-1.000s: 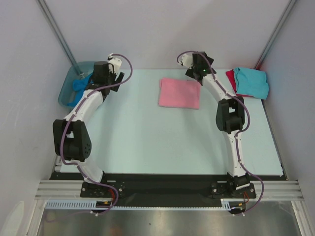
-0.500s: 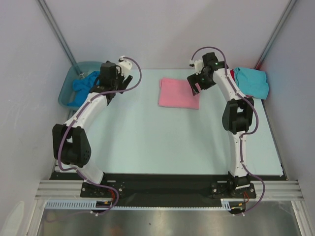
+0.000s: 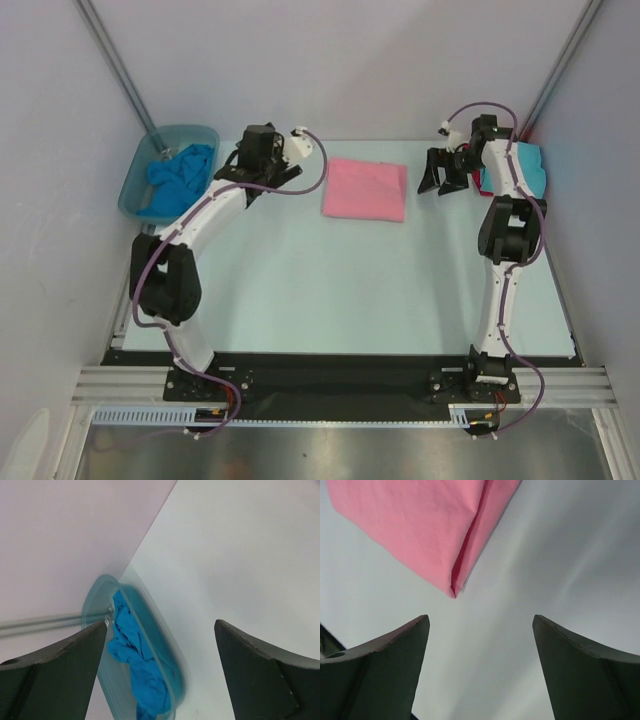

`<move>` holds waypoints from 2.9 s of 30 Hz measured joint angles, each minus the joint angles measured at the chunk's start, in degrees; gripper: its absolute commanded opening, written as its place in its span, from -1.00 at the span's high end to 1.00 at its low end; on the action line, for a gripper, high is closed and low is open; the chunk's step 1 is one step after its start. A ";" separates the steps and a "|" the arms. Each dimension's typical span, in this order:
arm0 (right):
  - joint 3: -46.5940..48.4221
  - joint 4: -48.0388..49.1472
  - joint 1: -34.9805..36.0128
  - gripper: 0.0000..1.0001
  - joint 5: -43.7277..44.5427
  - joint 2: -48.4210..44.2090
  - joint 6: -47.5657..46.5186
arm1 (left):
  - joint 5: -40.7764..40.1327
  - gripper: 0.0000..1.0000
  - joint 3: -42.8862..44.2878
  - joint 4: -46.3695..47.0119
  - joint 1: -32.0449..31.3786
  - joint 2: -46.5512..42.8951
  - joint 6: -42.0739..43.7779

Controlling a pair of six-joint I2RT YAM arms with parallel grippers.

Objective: Fold and stack the t-shirts
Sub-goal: Fold the tshirt, then neatly place the folded tshirt to the corner

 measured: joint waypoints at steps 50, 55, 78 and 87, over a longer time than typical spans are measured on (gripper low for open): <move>6.69 4.52 17.05 -0.99 46.49 -6.75 -19.10 | 64.85 -0.84 50.05 -42.32 11.15 50.03 -39.91; 5.95 4.81 20.81 -1.00 48.89 -6.86 -19.06 | 64.89 -0.88 48.04 -39.45 11.52 47.98 -40.70; 3.15 15.89 30.60 1.00 49.88 -0.83 -23.37 | 43.93 -0.84 39.04 -33.48 13.11 30.93 -35.87; 1.81 24.30 32.06 1.00 48.98 4.07 -24.61 | 38.21 -0.90 35.17 -32.68 18.95 20.96 -31.71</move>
